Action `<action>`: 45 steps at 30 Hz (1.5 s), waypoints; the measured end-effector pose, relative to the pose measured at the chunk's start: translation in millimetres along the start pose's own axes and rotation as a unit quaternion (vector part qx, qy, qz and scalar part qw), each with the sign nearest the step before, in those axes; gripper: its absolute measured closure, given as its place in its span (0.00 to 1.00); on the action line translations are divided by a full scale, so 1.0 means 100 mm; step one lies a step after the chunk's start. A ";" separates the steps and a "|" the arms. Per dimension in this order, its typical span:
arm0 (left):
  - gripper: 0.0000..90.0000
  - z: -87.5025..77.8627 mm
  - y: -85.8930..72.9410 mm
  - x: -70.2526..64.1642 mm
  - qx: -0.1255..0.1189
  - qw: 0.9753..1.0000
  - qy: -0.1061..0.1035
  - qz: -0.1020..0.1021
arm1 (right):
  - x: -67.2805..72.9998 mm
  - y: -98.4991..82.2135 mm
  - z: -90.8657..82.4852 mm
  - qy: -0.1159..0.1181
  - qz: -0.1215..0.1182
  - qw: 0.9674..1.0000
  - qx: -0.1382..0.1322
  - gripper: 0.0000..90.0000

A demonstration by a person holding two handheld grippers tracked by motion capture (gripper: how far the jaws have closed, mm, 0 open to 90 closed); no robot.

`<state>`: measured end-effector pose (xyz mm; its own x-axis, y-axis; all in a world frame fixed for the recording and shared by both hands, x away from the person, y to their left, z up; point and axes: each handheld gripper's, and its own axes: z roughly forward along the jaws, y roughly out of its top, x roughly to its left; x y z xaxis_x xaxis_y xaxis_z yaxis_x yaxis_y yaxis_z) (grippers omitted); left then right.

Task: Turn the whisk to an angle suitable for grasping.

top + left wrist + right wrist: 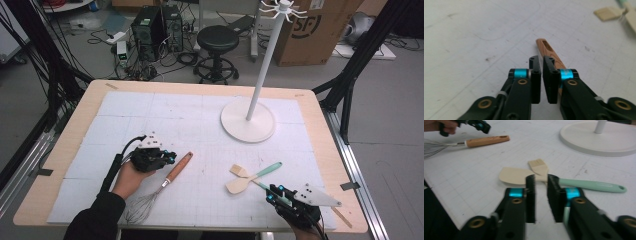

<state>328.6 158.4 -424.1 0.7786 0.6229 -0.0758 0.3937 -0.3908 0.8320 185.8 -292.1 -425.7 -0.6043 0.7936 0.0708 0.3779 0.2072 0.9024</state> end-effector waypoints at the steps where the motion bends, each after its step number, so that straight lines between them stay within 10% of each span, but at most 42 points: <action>1: 0.84 0.00 0.00 0.00 0.000 1.000 0.000 0.000 | 0.00 0.00 0.00 0.000 0.000 1.000 0.000 0.73; 5: 0.49 -0.23 0.03 0.03 -0.044 0.998 0.021 -0.042 | -0.03 0.03 -0.03 -0.047 0.007 0.999 -0.027 0.42; 9: 0.37 -0.44 0.06 -0.01 -0.097 0.994 0.046 -0.036 | -0.04 0.09 -0.07 -0.065 -0.003 0.996 -0.053 0.35; 12: 0.32 -0.61 -0.09 -0.04 -0.166 0.983 0.072 -0.040 | -0.07 0.13 -0.08 -0.062 -0.001 0.996 -0.068 0.31; 19: 0.27 -0.77 -0.34 -0.04 -0.195 0.975 0.093 -0.042 | -0.17 0.25 -0.02 -0.038 0.006 0.997 -0.071 0.20; 23: 0.22 -0.84 -0.39 -0.03 -0.182 0.977 0.099 -0.055 | -0.18 0.29 0.01 -0.047 0.007 0.996 -0.075 0.19; 35: 0.18 -0.97 -0.44 -0.12 -0.218 0.968 0.113 -0.048 | -0.22 0.26 -0.02 -0.056 0.013 0.995 -0.079 0.19; 45: 0.18 -0.95 -0.40 -0.18 -0.211 0.970 0.112 -0.039 | -0.22 0.25 -0.08 -0.063 0.014 0.995 -0.082 0.19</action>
<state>252.4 227.1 -403.4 0.6106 0.7892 -0.0664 0.1761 -0.0535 0.9829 203.1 -308.9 -401.4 -0.4995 0.8648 0.0518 0.2672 0.0969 0.9588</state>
